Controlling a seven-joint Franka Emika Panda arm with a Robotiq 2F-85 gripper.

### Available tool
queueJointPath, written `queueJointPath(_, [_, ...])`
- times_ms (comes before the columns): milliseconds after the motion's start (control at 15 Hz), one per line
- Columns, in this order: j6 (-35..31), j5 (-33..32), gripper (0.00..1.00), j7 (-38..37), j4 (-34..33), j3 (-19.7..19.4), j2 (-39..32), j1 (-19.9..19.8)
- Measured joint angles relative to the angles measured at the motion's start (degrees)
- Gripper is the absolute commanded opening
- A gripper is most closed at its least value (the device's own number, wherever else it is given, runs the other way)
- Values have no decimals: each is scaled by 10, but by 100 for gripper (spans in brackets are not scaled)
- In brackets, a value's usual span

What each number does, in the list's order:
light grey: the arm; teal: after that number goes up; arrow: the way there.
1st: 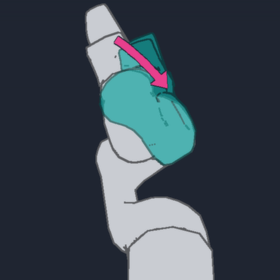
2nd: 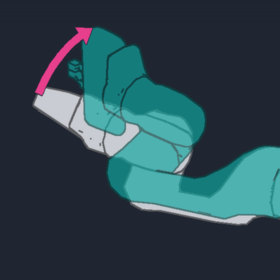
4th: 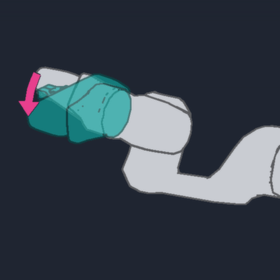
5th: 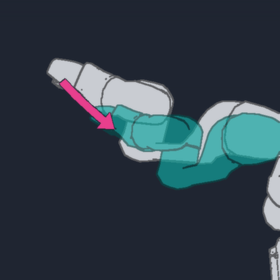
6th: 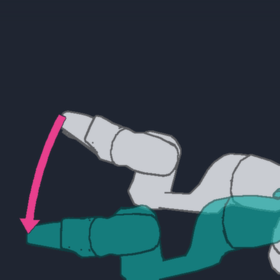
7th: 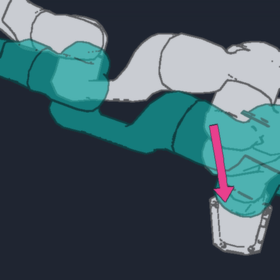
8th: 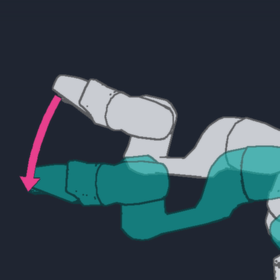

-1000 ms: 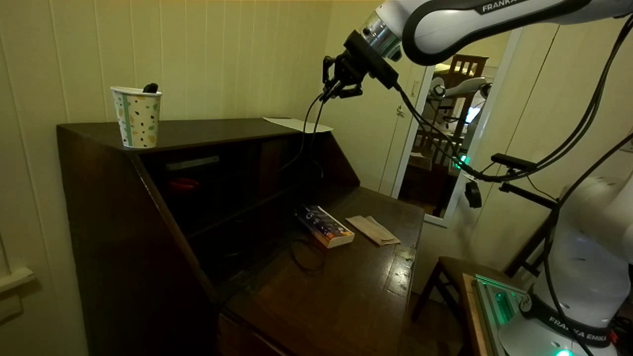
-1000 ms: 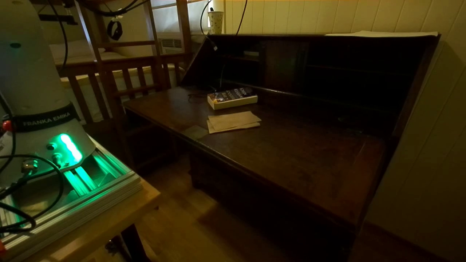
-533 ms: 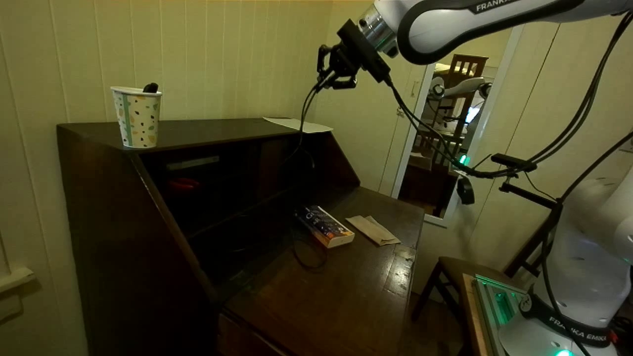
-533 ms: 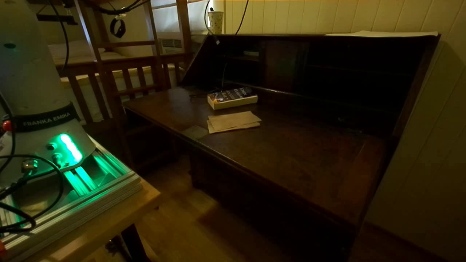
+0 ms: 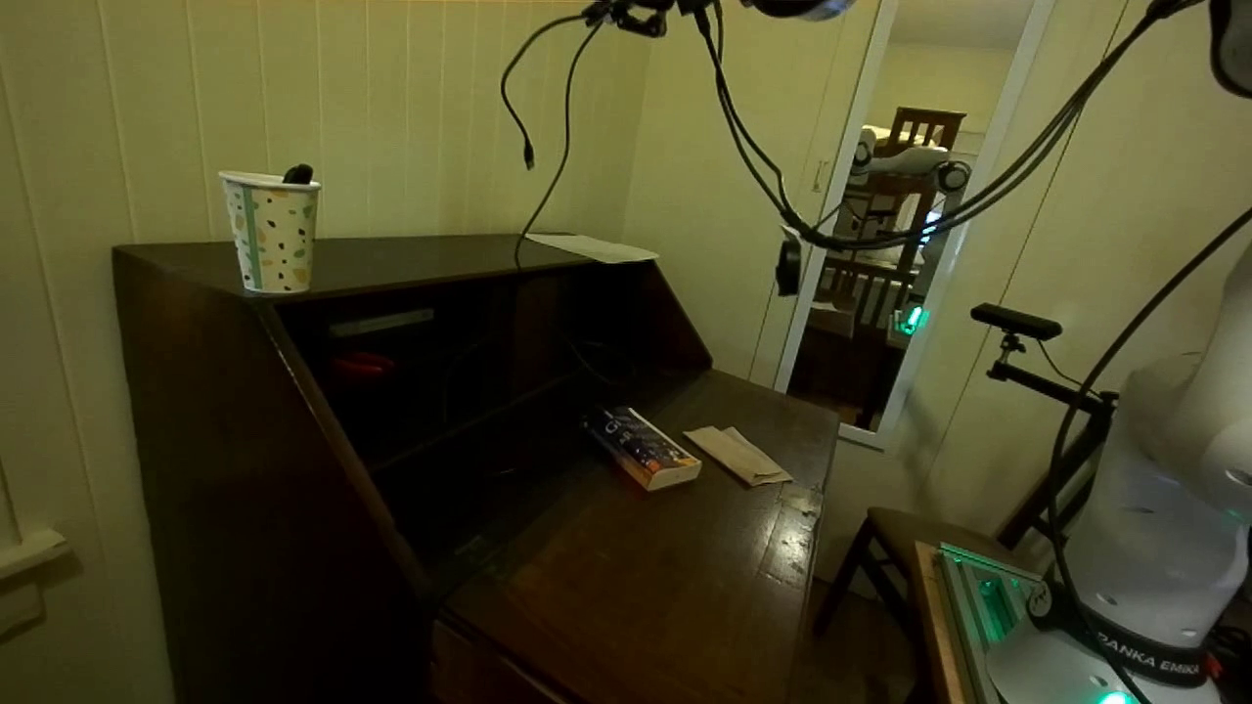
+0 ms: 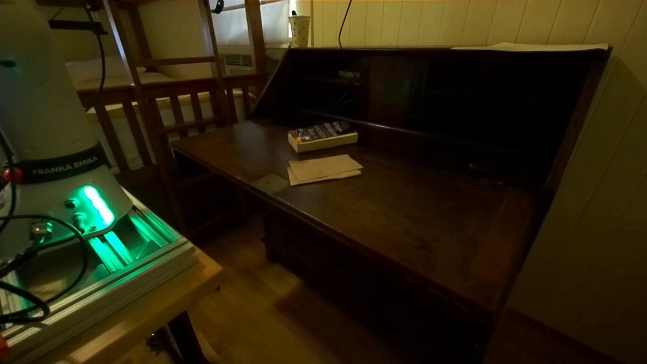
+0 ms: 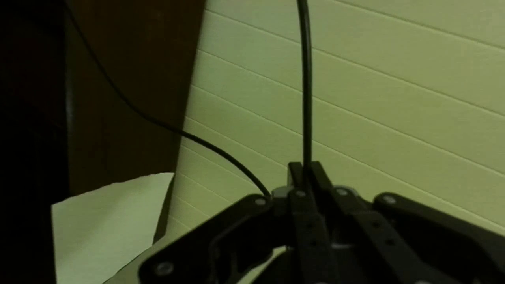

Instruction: Put the cable on the top of the cabinet

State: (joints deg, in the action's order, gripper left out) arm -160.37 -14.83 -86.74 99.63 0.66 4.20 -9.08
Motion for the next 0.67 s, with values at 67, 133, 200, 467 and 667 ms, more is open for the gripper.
queueJointPath(67, [-6,0,1,-17,-33,0,-17,-4])
queueJointPath(133, [-12,0,1,-34,-64,-1,-33,-6])
queueJointPath(200, [-14,3,1,-52,-95,-3,-50,-7])
queueJointPath(467, [-15,18,5,-125,-205,-4,-125,-6])
queueJointPath(667, [-19,18,1,-140,-240,-4,-158,-5])
